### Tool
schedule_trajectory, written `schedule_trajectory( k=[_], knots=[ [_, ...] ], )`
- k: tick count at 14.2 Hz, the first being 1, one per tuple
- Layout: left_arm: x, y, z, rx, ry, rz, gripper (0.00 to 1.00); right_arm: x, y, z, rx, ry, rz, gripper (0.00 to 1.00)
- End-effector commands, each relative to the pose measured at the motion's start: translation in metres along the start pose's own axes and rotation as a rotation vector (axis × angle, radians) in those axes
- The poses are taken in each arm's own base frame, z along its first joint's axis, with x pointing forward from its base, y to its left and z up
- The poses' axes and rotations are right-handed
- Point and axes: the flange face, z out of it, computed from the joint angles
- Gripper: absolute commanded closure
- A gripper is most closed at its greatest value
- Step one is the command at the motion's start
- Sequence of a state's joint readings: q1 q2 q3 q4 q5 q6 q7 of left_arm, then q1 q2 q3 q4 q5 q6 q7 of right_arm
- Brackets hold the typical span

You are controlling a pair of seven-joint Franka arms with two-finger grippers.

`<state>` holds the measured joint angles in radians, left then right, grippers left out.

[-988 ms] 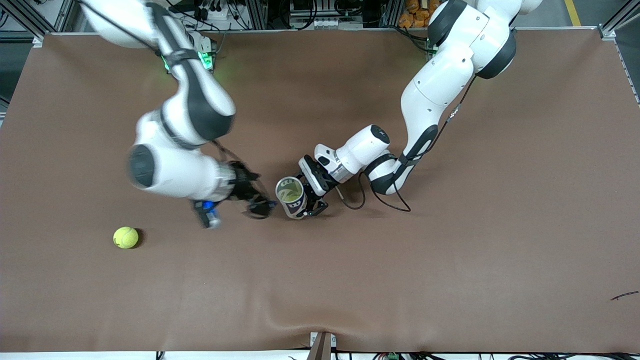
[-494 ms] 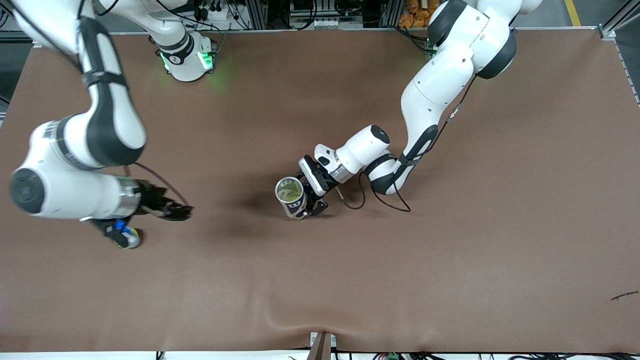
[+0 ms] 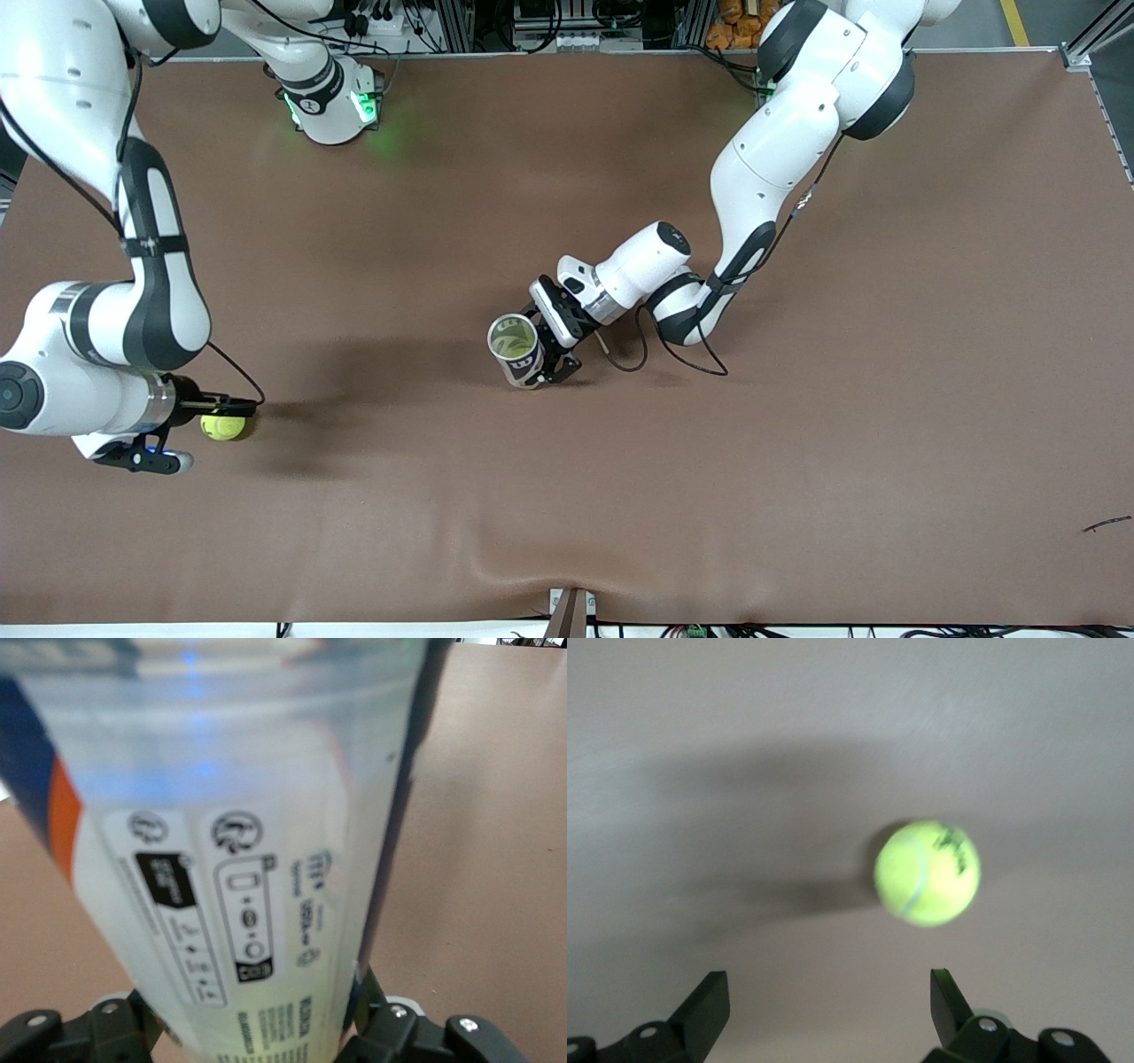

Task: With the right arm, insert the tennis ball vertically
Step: 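Grasp the Wilson ball with the right gripper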

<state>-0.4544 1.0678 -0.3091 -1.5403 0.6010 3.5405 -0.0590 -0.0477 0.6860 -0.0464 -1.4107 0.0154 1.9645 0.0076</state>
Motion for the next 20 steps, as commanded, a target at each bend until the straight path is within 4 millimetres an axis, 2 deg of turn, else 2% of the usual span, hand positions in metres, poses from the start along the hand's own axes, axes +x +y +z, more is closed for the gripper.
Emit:
schedule_trajectory(
  k=[1,3,6,10,13,15,16,17,19,20],
  knots=[
    [0.001,-0.002,0.002,0.005,0.019,0.007,0.17,0.014,0.019,0.02,-0.022,0.06,-0.086,0.0],
    [0.001,-0.002,0.002,0.005,0.019,0.007,0.17,0.019,0.036,0.049,-0.012,0.07,-0.077,0.0],
    [0.0,0.0,0.003,0.002,0.018,0.008,0.17,0.019,0.046,0.081,-0.001,0.066,-0.089,0.0],
    [0.001,0.001,0.003,0.001,0.018,0.009,0.17,0.01,0.044,0.102,0.058,0.027,-0.052,0.0],
    [0.001,0.002,0.004,0.0,0.018,0.008,0.17,0.009,0.05,0.102,0.061,0.023,-0.044,0.0],
    [0.0,0.002,0.004,0.001,0.017,0.01,0.17,0.009,0.051,0.1,0.062,0.021,-0.047,0.38],
    [0.001,0.003,0.004,0.0,0.017,0.01,0.17,0.008,0.054,0.098,0.066,0.015,-0.063,0.49],
    [0.001,0.003,0.004,0.0,0.017,0.01,0.17,0.006,0.056,0.092,0.072,0.004,-0.086,0.55],
    [0.001,0.002,0.004,0.0,0.018,0.01,0.17,0.001,0.05,0.063,0.079,-0.017,-0.101,0.56],
    [0.001,0.002,0.004,0.0,0.018,0.01,0.17,-0.004,0.047,0.039,0.081,-0.026,-0.105,0.56]
  ],
)
